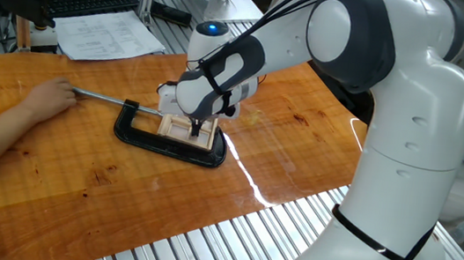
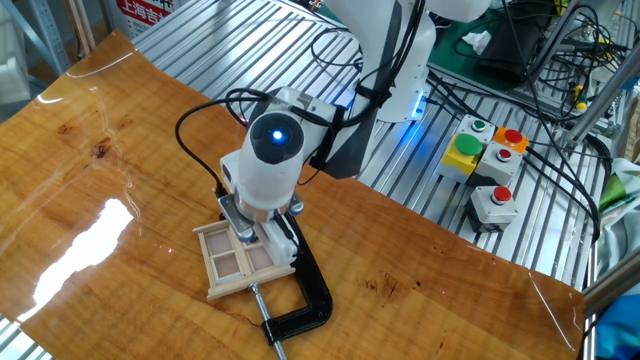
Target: Open a sliding window
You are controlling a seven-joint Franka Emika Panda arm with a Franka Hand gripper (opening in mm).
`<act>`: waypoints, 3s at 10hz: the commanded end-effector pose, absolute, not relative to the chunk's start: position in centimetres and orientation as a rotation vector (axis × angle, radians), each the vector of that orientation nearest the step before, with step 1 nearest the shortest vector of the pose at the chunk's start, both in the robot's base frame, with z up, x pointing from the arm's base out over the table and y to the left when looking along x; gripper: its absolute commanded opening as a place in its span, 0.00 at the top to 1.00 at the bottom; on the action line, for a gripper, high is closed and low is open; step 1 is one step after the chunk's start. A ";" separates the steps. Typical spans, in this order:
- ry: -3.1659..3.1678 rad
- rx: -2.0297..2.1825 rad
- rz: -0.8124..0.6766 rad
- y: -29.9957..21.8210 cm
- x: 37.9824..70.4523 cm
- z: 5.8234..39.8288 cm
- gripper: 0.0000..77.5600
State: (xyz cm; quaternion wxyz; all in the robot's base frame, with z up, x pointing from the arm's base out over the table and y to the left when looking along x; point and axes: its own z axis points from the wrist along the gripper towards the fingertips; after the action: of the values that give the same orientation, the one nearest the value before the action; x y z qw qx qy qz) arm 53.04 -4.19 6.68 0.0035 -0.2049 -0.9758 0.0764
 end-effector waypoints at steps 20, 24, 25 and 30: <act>-3.035 -0.731 0.237 -2.9 53.9 7.1 1.00; -3.035 -0.689 0.257 -3.0 53.9 7.1 1.00; -3.033 -0.685 0.261 -3.1 53.9 7.3 1.00; -3.025 -0.706 0.262 -3.3 53.9 6.7 1.00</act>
State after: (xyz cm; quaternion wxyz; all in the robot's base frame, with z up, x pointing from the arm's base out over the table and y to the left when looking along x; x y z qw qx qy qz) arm 53.79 -3.24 6.72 0.0133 -0.2254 -0.9706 0.0836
